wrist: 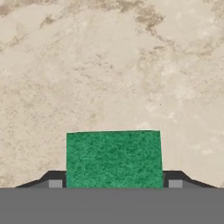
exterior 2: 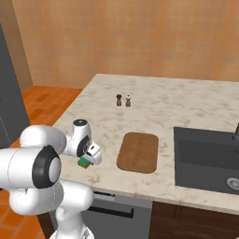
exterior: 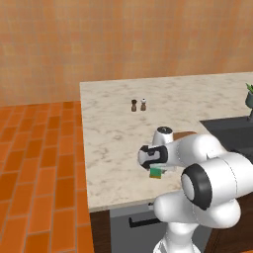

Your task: Pick up the sponge from the counter and clean the cutting board by briefly scrubbing or pressing down on the cutting board. Once finished, release the sponge.

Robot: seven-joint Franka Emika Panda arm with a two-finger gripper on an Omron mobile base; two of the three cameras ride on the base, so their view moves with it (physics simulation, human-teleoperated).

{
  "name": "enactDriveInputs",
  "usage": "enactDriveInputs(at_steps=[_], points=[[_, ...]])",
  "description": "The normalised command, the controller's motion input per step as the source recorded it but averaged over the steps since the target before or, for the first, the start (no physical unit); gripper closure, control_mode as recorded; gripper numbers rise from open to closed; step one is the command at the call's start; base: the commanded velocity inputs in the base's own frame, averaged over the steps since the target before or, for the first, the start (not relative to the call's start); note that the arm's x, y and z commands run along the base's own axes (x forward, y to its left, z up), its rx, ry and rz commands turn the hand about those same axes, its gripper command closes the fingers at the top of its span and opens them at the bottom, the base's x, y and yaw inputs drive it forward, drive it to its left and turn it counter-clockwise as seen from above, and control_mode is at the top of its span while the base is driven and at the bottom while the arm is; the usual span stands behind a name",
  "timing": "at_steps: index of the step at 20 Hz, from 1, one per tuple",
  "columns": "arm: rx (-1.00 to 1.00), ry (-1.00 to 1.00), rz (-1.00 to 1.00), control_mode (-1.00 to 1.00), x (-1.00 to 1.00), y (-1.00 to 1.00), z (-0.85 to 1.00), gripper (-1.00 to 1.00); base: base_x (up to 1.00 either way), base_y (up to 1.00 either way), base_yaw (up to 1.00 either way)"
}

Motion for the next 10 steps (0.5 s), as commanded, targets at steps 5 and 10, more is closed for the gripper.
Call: enactDriveInputs(at_steps=[5, 10], points=[[0.00, -0.03, -0.01, -1.00, -0.02, -0.03, 0.00, 1.00, 0.00, 0.00, 0.00], [0.00, 0.02, 0.00, -1.00, -0.27, -0.44, 0.42, 1.00, 0.00, 0.00, 0.00]])
